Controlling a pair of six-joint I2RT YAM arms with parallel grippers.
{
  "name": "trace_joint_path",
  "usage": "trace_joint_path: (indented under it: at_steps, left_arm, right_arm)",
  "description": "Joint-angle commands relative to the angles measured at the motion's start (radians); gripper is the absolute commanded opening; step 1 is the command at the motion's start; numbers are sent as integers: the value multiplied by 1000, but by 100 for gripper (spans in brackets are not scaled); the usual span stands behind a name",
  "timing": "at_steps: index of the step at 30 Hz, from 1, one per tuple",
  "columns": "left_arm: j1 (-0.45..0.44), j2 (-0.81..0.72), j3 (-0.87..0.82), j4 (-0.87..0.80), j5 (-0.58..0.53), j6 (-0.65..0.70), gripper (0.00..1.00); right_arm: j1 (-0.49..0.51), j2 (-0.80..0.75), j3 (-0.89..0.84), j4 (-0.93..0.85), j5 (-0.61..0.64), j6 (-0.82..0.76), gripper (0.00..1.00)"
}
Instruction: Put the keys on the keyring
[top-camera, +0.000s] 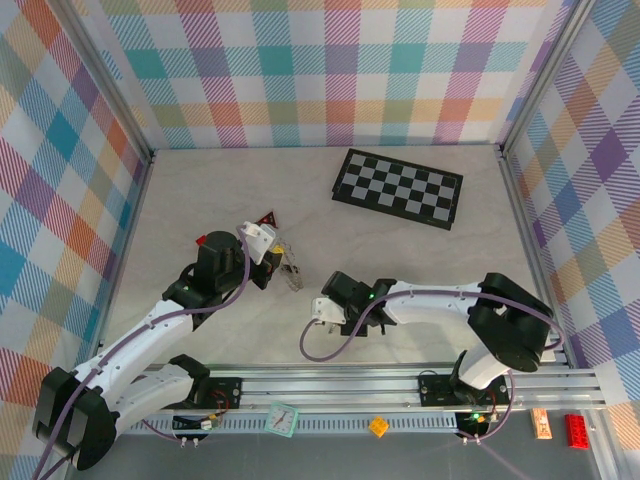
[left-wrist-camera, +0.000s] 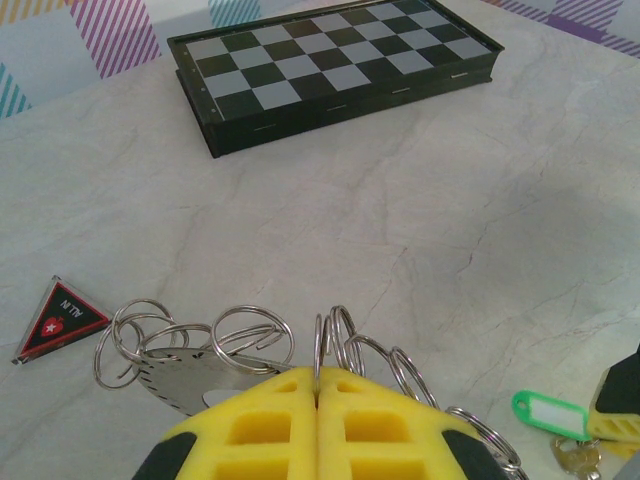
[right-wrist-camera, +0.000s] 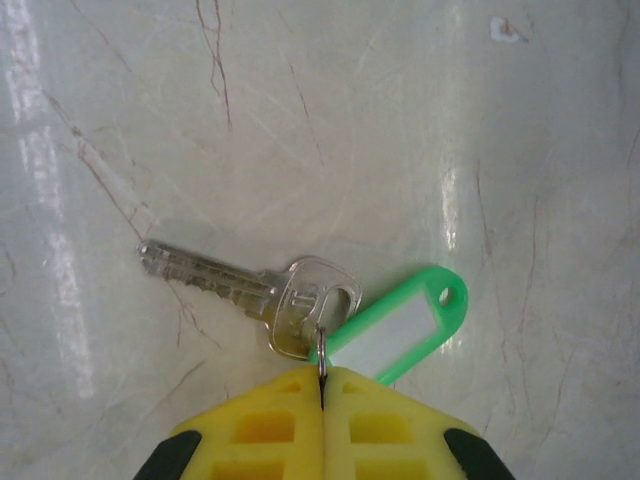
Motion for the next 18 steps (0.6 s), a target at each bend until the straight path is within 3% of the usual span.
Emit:
trace_joint_path:
  at_steps: [1,9,14,18]
  left_arm:
    - [3,-20,5,4,10,14,0]
    - [3,-20,6,1,9,17,0]
    - [3,-18,5,6,12,17,0]
    - [3,-16,4,6,11,18,0]
  right_arm:
    - [-19,-16,-6,-69,-75,32,0]
    - [-23,3,12,-58,-79,34,0]
    - [-22,10,18,-50,-71,22,13]
    - [-21,26,26,-44,-69,24,16]
